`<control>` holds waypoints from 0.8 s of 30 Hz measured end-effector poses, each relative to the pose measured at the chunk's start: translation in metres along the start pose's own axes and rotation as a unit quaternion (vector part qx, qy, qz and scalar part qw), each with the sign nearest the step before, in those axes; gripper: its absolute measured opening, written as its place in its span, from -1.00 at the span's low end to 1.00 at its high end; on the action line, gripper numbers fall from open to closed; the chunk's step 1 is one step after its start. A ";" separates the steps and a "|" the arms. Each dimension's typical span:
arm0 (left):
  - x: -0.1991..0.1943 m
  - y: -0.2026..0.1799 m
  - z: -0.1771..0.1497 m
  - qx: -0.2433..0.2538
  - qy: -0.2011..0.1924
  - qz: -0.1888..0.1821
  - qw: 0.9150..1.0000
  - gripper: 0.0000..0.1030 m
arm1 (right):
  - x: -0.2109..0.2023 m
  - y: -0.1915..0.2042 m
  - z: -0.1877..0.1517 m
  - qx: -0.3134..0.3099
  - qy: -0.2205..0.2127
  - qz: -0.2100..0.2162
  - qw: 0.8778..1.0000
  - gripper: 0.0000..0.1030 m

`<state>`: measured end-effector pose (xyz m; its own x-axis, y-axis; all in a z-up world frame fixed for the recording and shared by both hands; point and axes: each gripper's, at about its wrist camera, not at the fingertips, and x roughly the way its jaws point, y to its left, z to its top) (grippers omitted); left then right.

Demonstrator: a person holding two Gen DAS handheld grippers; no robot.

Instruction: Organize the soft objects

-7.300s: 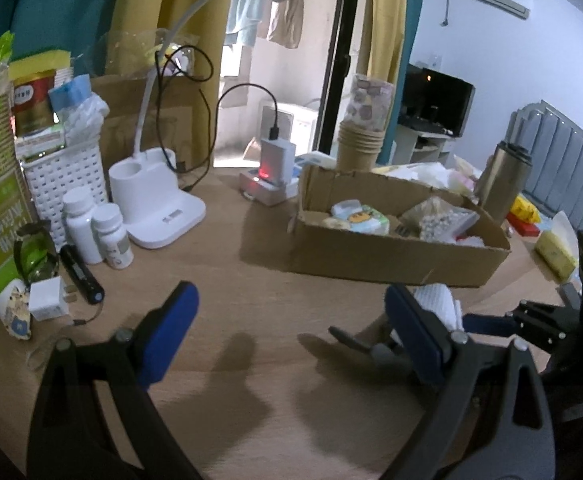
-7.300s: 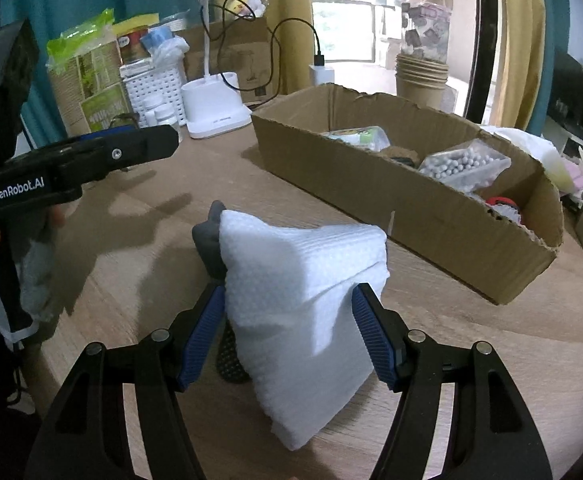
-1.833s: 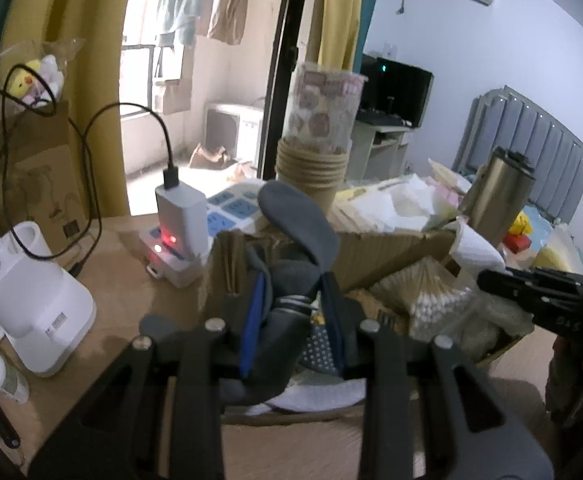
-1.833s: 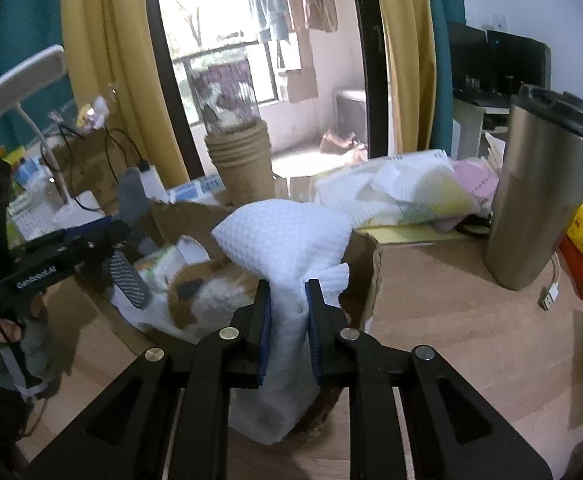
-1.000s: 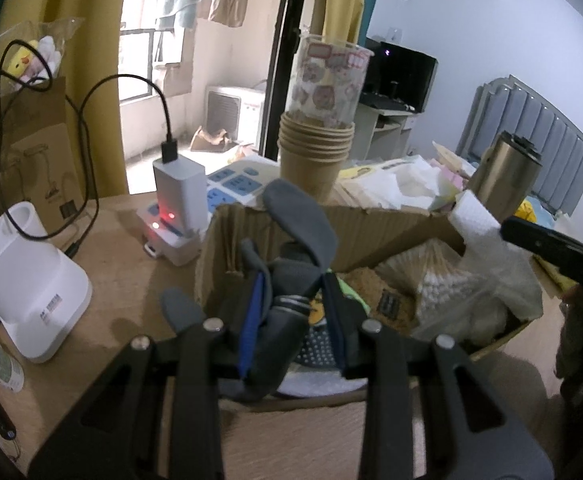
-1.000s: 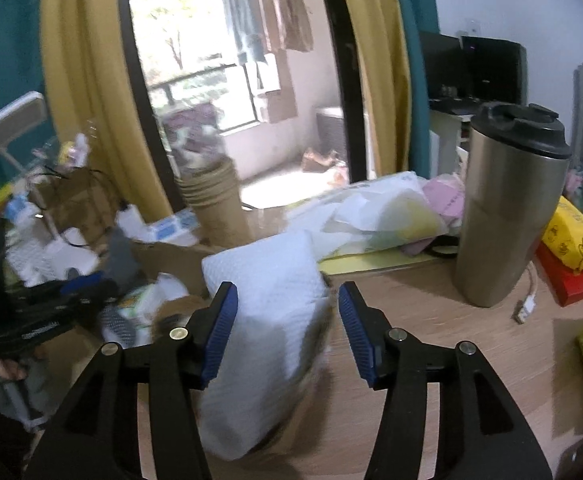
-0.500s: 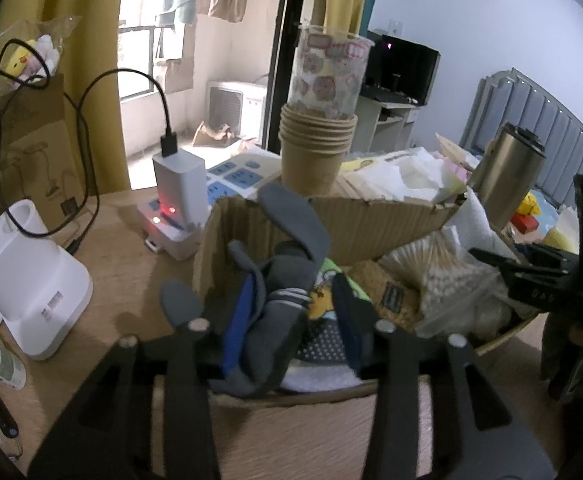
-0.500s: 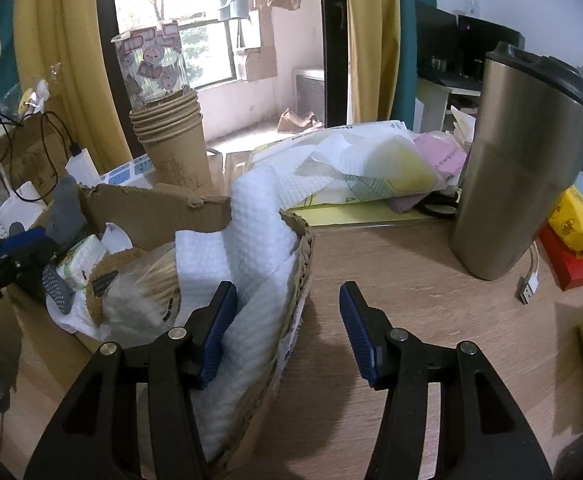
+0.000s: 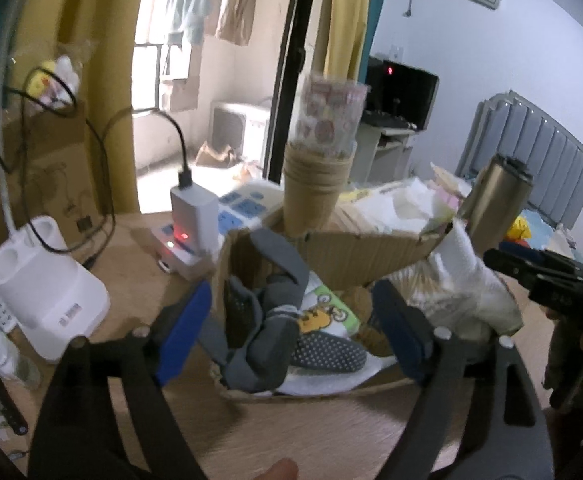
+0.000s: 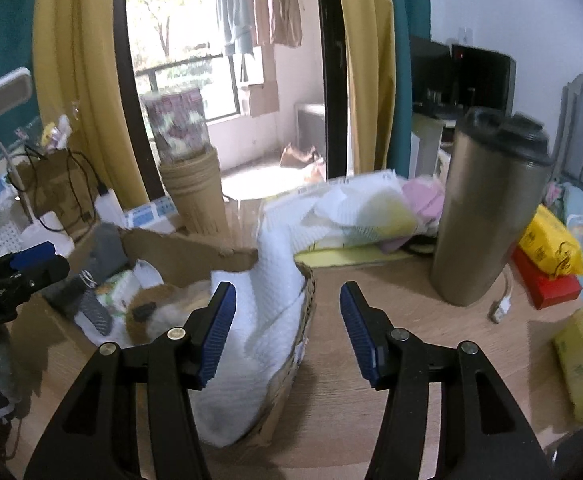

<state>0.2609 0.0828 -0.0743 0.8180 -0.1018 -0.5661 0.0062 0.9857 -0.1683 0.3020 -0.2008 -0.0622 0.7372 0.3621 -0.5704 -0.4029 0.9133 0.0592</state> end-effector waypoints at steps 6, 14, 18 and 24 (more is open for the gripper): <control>-0.035 -0.009 0.008 0.006 -0.046 0.006 0.999 0.72 | -0.036 0.007 0.003 -0.006 -0.031 0.011 0.999 0.12; -0.085 -0.038 0.003 0.034 -0.095 0.006 0.995 0.80 | -0.087 0.020 -0.004 -0.016 -0.065 0.016 0.998 0.15; -0.104 -0.053 -0.002 0.046 -0.110 0.005 0.993 0.81 | -0.109 0.027 -0.011 -0.029 -0.080 0.009 0.996 0.34; -0.129 -0.064 -0.021 0.026 -0.134 -0.001 0.991 0.81 | -0.143 0.028 -0.034 -0.039 -0.122 0.003 0.992 0.53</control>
<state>0.1423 0.0297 -0.0073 0.9410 -0.0714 -0.3307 0.0321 0.9919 -0.1227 0.1668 -0.2335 -0.0066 0.8402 0.4104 -0.3544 -0.4414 0.8973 -0.0076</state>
